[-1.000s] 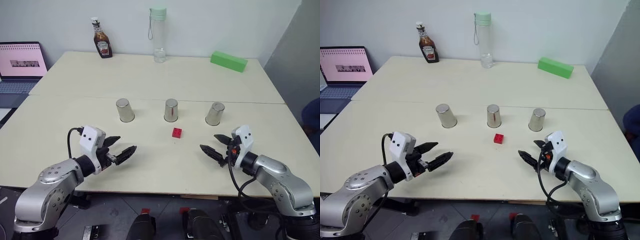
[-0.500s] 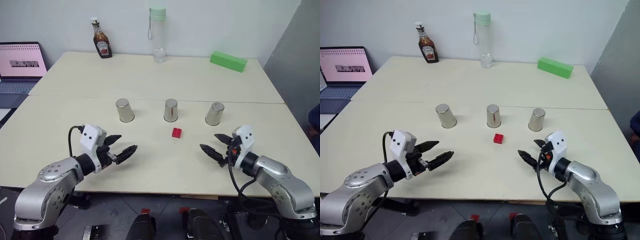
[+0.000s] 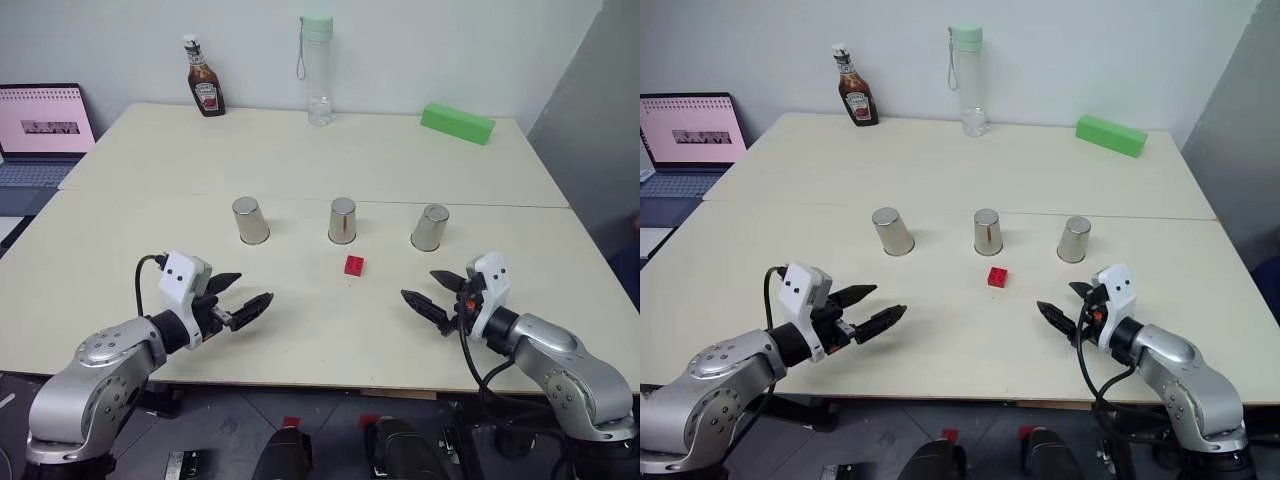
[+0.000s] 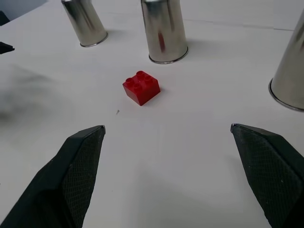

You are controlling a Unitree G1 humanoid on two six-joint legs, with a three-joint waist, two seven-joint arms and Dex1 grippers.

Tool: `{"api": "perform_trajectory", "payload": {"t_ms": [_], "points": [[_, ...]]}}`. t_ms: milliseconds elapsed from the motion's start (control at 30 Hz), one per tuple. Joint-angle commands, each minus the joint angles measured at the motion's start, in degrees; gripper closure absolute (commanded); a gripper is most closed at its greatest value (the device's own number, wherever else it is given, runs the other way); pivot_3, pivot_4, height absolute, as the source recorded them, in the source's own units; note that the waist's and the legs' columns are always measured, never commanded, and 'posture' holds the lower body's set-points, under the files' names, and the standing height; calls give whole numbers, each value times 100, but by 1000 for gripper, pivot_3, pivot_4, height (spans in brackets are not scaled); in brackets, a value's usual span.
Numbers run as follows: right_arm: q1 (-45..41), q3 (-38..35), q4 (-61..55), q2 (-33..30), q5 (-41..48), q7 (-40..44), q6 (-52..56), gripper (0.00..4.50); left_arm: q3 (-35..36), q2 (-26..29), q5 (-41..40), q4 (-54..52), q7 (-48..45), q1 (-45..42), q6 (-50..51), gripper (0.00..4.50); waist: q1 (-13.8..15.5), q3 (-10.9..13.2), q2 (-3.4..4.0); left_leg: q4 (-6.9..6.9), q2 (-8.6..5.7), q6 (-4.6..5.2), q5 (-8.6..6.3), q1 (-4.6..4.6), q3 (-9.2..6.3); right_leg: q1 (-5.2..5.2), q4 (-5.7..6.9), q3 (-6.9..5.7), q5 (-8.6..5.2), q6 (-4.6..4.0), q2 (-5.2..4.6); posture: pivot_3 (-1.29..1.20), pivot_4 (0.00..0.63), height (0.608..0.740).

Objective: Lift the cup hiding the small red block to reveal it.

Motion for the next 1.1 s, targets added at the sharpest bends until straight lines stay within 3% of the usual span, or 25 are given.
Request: {"api": "perform_trajectory", "payload": {"t_ms": [33,1100], "points": [[16,-99,-159,-40,44,4,-66,0,105,90,-3,-13,-59,-1,-134,19,0,0,0,0,0,0,0,0,0,0,0,0,0,0,0,0,150,740],[-75,-225,-326,25,196,-217,131,0,16,278,181,248,-198,-136,-307,19,0,0,0,-2,0,0,0,-1,0,-1,0,0,1,1,0,0,150,740]]}}
